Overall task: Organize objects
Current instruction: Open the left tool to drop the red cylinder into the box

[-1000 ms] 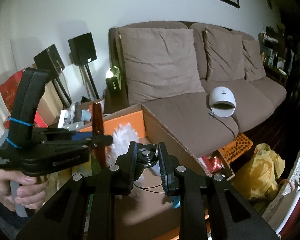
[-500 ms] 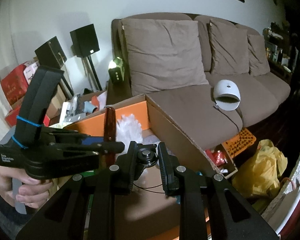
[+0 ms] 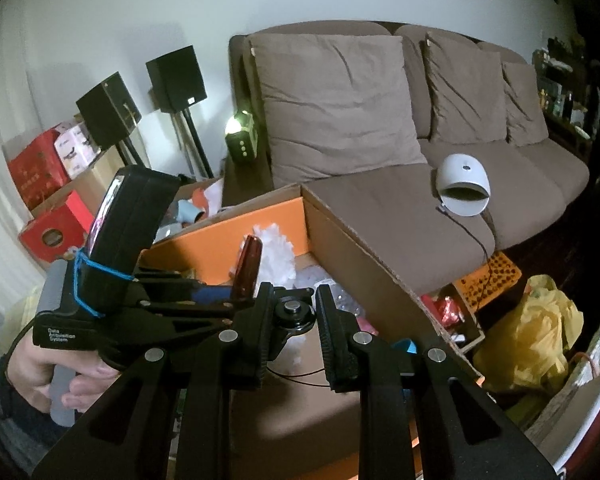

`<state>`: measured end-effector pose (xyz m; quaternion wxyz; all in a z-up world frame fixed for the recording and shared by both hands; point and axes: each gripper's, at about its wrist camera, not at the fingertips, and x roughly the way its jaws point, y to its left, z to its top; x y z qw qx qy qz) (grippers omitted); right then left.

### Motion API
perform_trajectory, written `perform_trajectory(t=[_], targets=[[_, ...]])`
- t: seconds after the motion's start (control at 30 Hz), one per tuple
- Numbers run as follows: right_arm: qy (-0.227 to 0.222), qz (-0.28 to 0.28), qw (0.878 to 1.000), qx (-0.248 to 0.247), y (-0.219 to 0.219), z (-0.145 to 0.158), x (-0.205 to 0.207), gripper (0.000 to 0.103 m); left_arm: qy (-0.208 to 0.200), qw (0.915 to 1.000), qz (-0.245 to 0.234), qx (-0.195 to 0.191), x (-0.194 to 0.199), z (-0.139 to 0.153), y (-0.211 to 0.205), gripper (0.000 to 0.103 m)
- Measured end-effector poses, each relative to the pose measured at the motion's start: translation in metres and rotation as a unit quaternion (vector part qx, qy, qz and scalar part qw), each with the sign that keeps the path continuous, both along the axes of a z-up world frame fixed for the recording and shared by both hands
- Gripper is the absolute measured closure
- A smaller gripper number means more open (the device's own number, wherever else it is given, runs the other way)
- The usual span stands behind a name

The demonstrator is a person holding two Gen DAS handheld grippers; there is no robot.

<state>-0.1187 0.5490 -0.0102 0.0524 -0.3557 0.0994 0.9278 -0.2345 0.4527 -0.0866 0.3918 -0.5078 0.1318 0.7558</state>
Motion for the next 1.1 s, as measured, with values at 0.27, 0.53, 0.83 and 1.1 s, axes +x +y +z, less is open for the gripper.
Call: perform_trajectory(t=[0.27, 0.53, 0.83, 1.1], targets=[[-0.027, 0.011, 1.0, -0.009, -0.003, -0.009, -0.004, 0.082, 0.031, 0.9992, -0.01, -0.025, 0.008, 0.006, 0.002, 0.084], [-0.044, 0.019, 0.999, -0.013, -0.006, -0.017, -0.006, 0.082, 0.039, 0.9987, -0.011, -0.03, 0.011, 0.015, 0.0, 0.083], [-0.037, 0.007, 0.999, -0.014, 0.0, -0.011, -0.001, 0.082, 0.047, 0.9986, -0.003, -0.024, 0.006, 0.026, -0.006, 0.068], [-0.016, -0.004, 1.0, -0.018, 0.005, 0.003, 0.009, 0.073, 0.078, 0.9964, 0.026, 0.019, 0.0, 0.068, -0.033, 0.055]])
